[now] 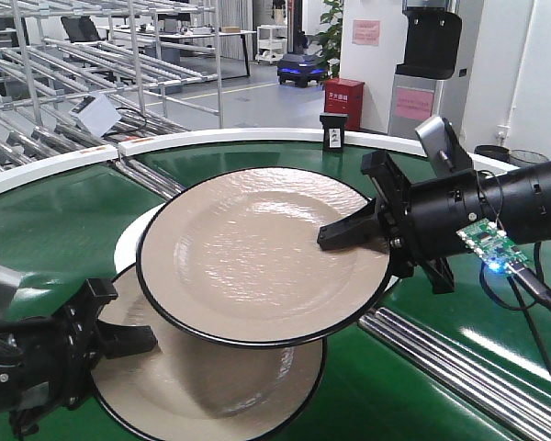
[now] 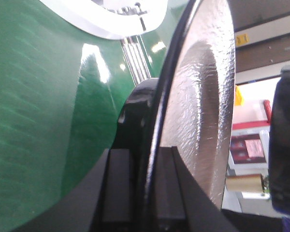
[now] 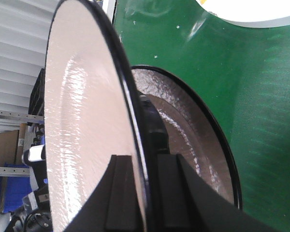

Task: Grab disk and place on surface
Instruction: 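Lift both plates upright off the conveyor with both grippers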

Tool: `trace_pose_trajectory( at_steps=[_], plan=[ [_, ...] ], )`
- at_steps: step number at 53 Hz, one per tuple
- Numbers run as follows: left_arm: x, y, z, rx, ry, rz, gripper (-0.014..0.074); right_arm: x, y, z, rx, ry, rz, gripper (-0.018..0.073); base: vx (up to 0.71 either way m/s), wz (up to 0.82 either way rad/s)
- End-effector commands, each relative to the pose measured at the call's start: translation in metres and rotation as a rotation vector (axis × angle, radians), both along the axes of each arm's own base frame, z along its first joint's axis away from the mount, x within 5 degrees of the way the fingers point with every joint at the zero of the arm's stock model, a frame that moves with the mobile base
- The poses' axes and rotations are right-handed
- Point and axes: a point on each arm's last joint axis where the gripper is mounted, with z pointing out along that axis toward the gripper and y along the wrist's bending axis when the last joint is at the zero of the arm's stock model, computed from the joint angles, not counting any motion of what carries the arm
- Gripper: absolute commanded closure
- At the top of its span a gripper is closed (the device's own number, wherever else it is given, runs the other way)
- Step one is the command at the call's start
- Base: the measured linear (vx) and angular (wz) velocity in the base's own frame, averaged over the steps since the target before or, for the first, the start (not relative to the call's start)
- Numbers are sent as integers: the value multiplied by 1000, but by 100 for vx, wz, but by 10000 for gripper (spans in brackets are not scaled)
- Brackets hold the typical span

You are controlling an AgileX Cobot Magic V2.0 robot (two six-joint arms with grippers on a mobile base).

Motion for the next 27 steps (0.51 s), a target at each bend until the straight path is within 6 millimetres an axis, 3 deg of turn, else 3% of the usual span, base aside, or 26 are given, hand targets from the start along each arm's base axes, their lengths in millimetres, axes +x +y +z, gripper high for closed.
trace_pose_trajectory(
  at_steps=[1, 27],
  plan=[
    [-3, -1, 24, -107, -43, 35, 595, -11, 0, 39, 139, -89, -35, 567, 0, 0],
    [-3, -1, 24, -107, -43, 35, 595, -11, 0, 39, 139, -89, -35, 567, 0, 0]
  ],
)
